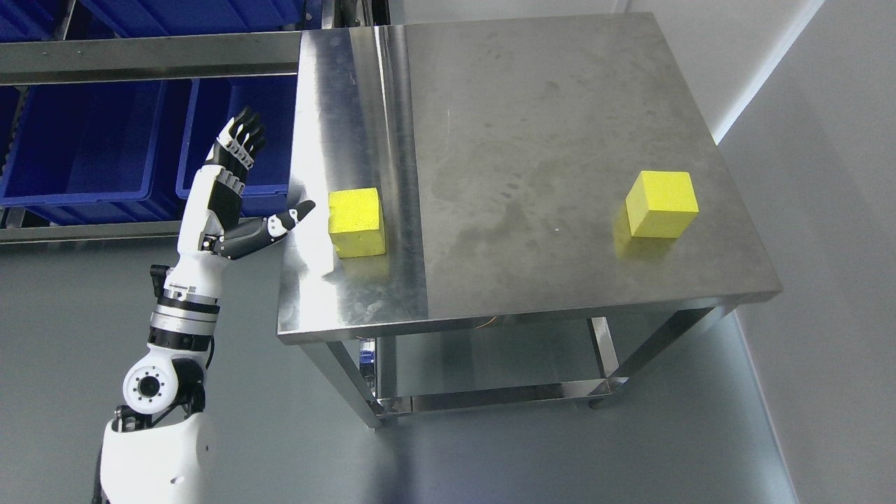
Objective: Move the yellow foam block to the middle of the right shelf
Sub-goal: 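Reach the left hand toward the yellow foam cube nearest the arm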
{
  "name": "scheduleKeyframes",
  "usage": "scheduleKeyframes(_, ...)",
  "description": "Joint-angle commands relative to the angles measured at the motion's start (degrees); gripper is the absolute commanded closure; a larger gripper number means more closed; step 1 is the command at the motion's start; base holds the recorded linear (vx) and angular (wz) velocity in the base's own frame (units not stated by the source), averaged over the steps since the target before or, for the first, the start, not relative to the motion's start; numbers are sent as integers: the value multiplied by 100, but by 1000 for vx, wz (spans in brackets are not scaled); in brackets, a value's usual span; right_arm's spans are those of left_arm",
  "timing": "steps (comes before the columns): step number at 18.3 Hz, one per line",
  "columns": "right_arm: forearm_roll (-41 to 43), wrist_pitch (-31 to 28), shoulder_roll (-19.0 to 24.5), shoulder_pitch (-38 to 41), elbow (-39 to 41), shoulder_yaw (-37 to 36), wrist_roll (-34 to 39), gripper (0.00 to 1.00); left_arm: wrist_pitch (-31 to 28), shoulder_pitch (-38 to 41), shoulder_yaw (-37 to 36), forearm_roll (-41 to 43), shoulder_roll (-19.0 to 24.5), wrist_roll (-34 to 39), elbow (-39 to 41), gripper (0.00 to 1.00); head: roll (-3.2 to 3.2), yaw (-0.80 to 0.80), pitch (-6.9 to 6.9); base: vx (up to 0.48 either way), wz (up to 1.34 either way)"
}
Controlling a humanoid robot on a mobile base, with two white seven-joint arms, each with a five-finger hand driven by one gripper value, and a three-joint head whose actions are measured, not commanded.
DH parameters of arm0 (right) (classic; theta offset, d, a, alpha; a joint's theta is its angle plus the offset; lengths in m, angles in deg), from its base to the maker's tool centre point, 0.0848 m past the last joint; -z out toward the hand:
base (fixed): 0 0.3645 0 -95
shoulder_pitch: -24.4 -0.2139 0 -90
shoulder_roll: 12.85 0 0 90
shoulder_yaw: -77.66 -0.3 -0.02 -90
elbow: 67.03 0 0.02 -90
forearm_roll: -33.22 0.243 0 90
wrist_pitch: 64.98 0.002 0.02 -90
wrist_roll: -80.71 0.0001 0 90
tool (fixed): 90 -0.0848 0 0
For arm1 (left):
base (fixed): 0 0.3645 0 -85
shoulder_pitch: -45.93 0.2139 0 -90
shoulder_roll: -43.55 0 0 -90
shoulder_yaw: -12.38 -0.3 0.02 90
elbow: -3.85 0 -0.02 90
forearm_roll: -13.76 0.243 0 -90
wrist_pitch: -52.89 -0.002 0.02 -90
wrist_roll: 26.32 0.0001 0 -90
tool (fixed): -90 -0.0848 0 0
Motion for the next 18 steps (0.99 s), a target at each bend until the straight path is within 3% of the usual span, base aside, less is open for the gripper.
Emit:
scheduleKeyframes(1,0,-1,-100,-9,100,0,2,0,125,11,171,-3,100,-4,25,0,0,0,0,0,0)
scheduleKeyframes(6,0,-1,-100,-9,100,0,2,0,143,-24,531,-3,100,-48,25,0,0,0,0,0,0)
scheduleKeyframes(9,0,-1,-100,-9,100,0,2,0,161,-15,489,-3,552,-346,25,0,0,0,0,0,0)
scheduleKeyframes(12,0,-1,-100,-9,100,0,2,0,152,-67,252,-3,1132,-1345,8,0,0,0,0,0,0)
scheduleKeyframes(18,0,-1,-100,-17,100,0,2,0,-470,-279,-593,93,1204,-1638,-80,1,0,0,0,0,0)
